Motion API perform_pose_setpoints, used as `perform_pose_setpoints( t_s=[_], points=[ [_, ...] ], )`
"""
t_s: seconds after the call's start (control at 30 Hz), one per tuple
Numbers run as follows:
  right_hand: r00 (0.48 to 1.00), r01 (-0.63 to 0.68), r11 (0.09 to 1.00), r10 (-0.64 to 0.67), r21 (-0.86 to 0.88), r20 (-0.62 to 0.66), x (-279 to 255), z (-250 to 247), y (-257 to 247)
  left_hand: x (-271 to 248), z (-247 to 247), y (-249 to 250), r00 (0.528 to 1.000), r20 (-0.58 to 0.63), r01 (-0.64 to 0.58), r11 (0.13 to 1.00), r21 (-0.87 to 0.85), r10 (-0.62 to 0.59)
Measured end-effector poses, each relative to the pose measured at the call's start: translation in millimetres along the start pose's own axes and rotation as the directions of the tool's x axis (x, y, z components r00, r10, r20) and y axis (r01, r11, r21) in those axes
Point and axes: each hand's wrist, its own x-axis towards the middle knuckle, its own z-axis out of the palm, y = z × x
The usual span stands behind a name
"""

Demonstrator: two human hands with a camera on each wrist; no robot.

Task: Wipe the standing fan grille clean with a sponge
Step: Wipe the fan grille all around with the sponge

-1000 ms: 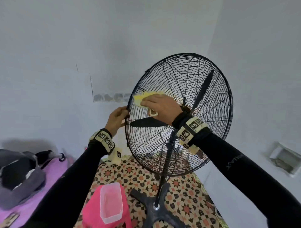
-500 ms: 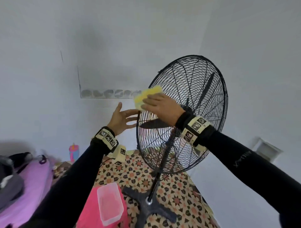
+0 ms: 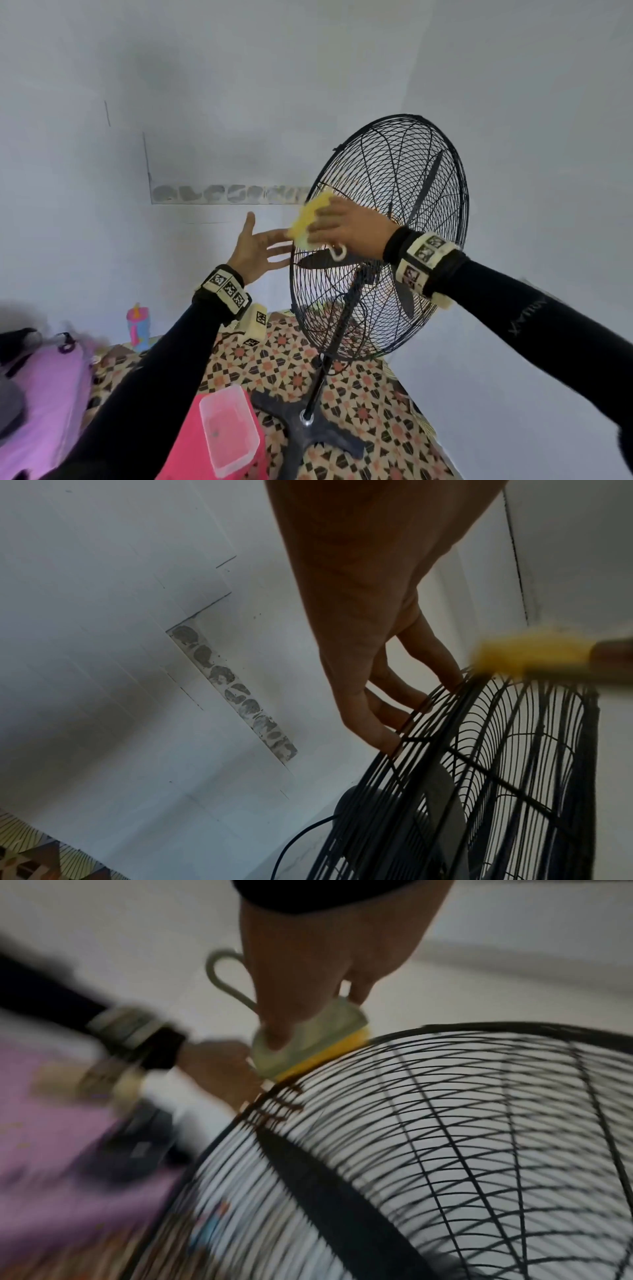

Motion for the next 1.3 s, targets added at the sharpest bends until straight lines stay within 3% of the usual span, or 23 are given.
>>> perform_pose_setpoints(
  t_s=[0.07,0.13,0.2,0.27,0.3,0.37,0.43,0.5,0.53,0.6,0.63,0.7,0.73,0.77,0.83,0.9,0.93,1.0,1.07,1.13,1.17,1.23,1.3],
  points=[
    [0.979,0.194,0.98,-0.196,0.052,0.047,-4.0,16.0,-23.4,-0.6,1.0,1.4,1.0,0.014,-0.005,1.0,0.021,0.005],
    [0.982,0.187,0.979,-0.185,0.078,-0.031,-3.0,18.1,-34.8,-1.0,2.4,1.8,1.0,0.004,-0.004,0.999,0.032,0.004],
    [0.967,-0.034,0.996,0.054,0.084,-0.248,3.4,9.6,-25.9,-0.2,1.7,2.2,1.0,-0.01,-0.006,1.0,0.025,0.007],
    [0.874,-0.295,0.947,0.321,0.125,-0.364,4.8,2.1,-12.7,-2.5,0.9,3.2,0.999,0.032,-0.01,0.998,0.068,0.008],
    [0.85,-0.357,0.927,0.374,0.115,-0.371,3.3,3.2,-10.5,-3.8,0.5,3.7,0.999,0.048,-0.009,0.996,0.09,0.005],
    [0.898,-0.312,0.95,0.301,0.017,-0.322,-3.9,22.3,-18.1,-6.4,0.0,4.0,0.999,0.043,-0.005,0.995,0.104,0.001],
    [0.981,-0.072,0.997,0.066,-0.031,-0.182,-16.2,49.2,-40.0,-7.9,-0.4,4.3,1.0,0.03,-0.014,0.993,0.113,0.01],
    [0.994,0.094,0.995,-0.095,-0.009,-0.056,-24.8,61.0,-57.4,-10.2,-0.5,3.7,0.999,0.041,-0.025,0.992,0.124,0.02],
    [0.993,0.093,0.996,-0.093,0.0,-0.07,-22.9,56.2,-58.1,-10.5,-0.5,2.7,0.999,0.037,-0.027,0.992,0.12,0.023],
    [0.968,-0.076,0.997,0.08,0.025,-0.238,-11.7,40.0,-43.5,-9.3,0.7,0.7,0.999,0.024,-0.033,0.994,0.102,0.03],
    [0.93,-0.201,0.979,0.204,0.041,-0.305,-6.5,30.1,-31.2,-8.6,2.0,-0.7,0.999,0.026,-0.037,0.994,0.101,0.035],
    [0.871,-0.357,0.932,0.358,0.069,-0.337,-2.5,17.4,-11.6,-8.3,5.1,-2.7,0.999,0.032,-0.046,0.993,0.11,0.042],
    [0.877,-0.358,0.931,0.362,0.071,-0.317,-4.5,18.9,-10.3,-8.5,6.0,-3.1,0.999,0.029,-0.046,0.993,0.111,0.043],
    [0.898,-0.31,0.949,0.31,0.049,-0.311,-8.5,27.1,-14.2,-8.2,6.6,-3.4,0.999,0.021,-0.044,0.993,0.107,0.042],
    [0.969,-0.064,0.998,0.066,0.016,-0.237,-18.9,48.5,-37.4,-7.9,6.8,-3.0,0.999,0.004,-0.048,0.993,0.104,0.048],
    [0.986,0.151,0.988,-0.15,0.008,-0.071,-21.5,61.6,-60.7,-7.8,4.9,-2.8,0.999,0.005,-0.053,0.992,0.116,0.053],
    [0.985,0.168,0.985,-0.167,0.026,-0.04,-18.2,60.9,-62.0,-8.0,4.5,-3.6,0.999,-0.001,-0.049,0.992,0.117,0.05],
    [0.983,0.01,1.0,-0.007,0.015,-0.186,-7.1,48.2,-44.1,-7.5,5.2,-4.7,0.999,-0.028,-0.043,0.994,0.097,0.046],
    [0.905,-0.271,0.961,0.273,0.053,-0.325,-3.8,28.9,-18.4,-8.4,6.5,-4.8,0.998,-0.029,-0.047,0.995,0.087,0.049],
    [0.868,-0.338,0.937,0.348,0.09,-0.355,-9.5,25.7,-10.8,-9.1,9.2,-6.0,0.998,-0.028,-0.053,0.995,0.088,0.056],
    [0.893,-0.263,0.962,0.27,0.071,-0.36,-13.1,35.3,-16.2,-9.1,10.9,-6.3,0.998,-0.039,-0.055,0.995,0.088,0.058],
    [0.967,0.03,0.999,-0.017,0.045,-0.252,-22.1,59.4,-41.2,-9.1,12.8,-6.0,0.996,-0.064,-0.058,0.994,0.096,0.065],
    [0.979,0.167,0.984,-0.158,0.062,-0.13,-29.6,70.6,-57.7,-9.2,12.7,-5.6,0.994,-0.082,-0.061,0.993,0.105,0.07]
  ],
)
